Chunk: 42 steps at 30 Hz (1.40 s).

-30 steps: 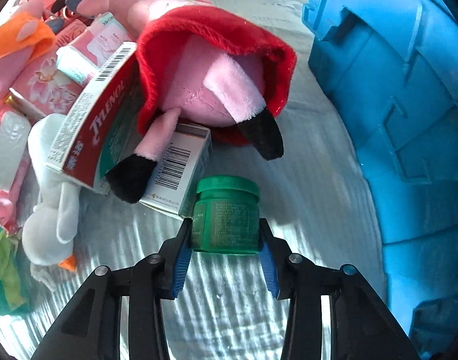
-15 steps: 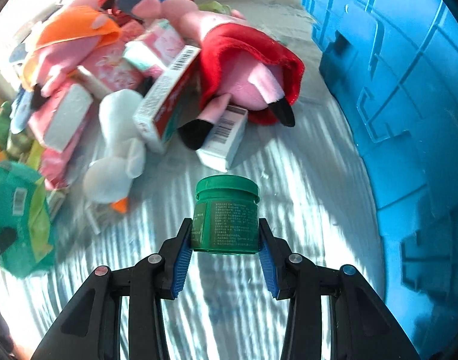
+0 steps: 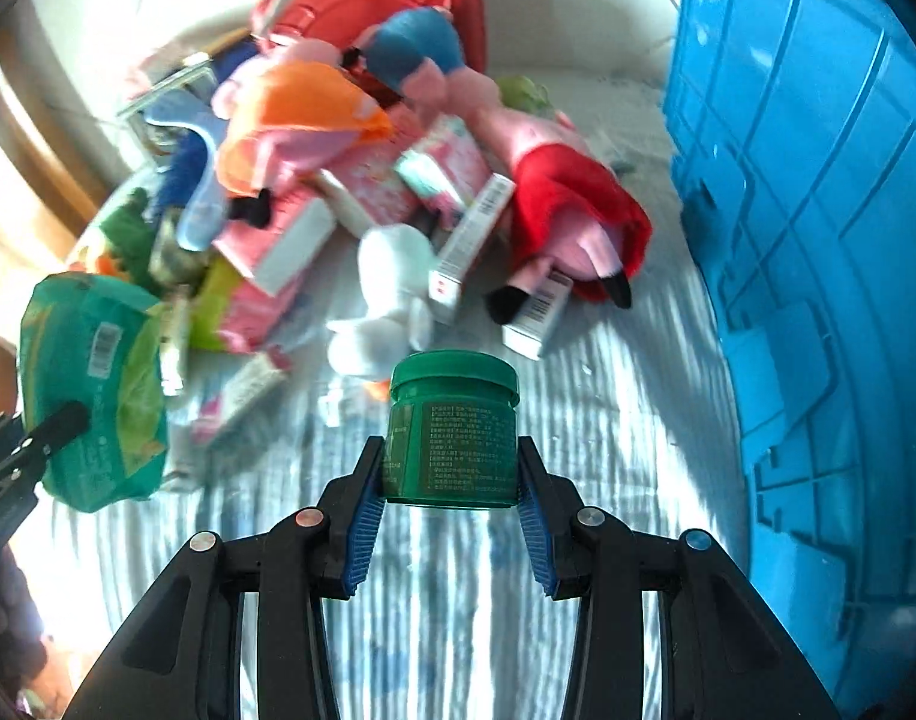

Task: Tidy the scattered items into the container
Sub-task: 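Lift the wipes pack with the left tool while the right tool carries the jar to the bin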

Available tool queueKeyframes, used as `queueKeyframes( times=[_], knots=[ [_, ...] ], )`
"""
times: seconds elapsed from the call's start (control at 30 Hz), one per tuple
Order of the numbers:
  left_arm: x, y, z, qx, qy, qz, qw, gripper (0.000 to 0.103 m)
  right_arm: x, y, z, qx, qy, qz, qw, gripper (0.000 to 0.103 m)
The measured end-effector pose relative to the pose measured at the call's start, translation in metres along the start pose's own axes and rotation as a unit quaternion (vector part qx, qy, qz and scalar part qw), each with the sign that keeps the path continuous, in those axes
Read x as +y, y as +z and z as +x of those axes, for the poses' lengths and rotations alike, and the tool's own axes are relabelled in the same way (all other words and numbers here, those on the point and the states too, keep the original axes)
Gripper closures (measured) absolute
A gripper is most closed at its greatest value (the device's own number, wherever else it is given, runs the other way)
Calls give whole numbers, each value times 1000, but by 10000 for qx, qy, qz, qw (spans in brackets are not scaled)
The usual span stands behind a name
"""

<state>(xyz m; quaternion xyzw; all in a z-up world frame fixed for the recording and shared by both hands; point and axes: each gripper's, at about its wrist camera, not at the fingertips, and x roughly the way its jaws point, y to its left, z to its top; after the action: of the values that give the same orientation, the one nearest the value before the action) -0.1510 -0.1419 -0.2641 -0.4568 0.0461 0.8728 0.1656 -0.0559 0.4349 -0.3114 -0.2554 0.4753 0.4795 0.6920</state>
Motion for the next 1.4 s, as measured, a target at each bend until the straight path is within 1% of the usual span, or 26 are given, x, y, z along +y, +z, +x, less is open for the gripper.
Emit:
queueKeyframes(
  times=[0.17, 0.27, 0.5, 0.63, 0.8, 0.97, 1.1, 1.23, 1.4],
  knots=[
    [-3, 4, -32, -126, 277, -232, 9993, 81, 17, 2, -34, -125, 212, -275, 9993, 63],
    [-3, 7, -52, -221, 380, -367, 9984, 81, 26, 1, -59, -222, 352, -498, 9979, 63],
    [-21, 22, -110, -669, 538, -430, 9954, 81, 42, 7, -123, -598, 762, -797, 9921, 63],
    [-33, 31, -133, -805, 598, -500, 9937, 81, 45, 12, -156, -807, 921, -983, 9876, 63],
    [-47, 36, -158, -989, 743, -539, 9909, 81, 39, 18, -192, -1012, 995, -1157, 9831, 63],
    [-53, 40, -173, -1063, 910, -634, 9881, 80, 28, 20, -212, -1109, 986, -1241, 9811, 63],
    [-53, 40, -181, -1064, 1001, -780, 9862, 81, 22, 18, -215, -1066, 972, -1320, 9807, 63],
    [-61, 43, -194, -1177, 1136, -703, 9840, 80, 17, 17, -222, -1083, 939, -1428, 9793, 63],
    [-70, 52, -209, -1324, 1182, -642, 9820, 80, 8, 19, -233, -1164, 916, -1453, 9782, 63]
  ],
)
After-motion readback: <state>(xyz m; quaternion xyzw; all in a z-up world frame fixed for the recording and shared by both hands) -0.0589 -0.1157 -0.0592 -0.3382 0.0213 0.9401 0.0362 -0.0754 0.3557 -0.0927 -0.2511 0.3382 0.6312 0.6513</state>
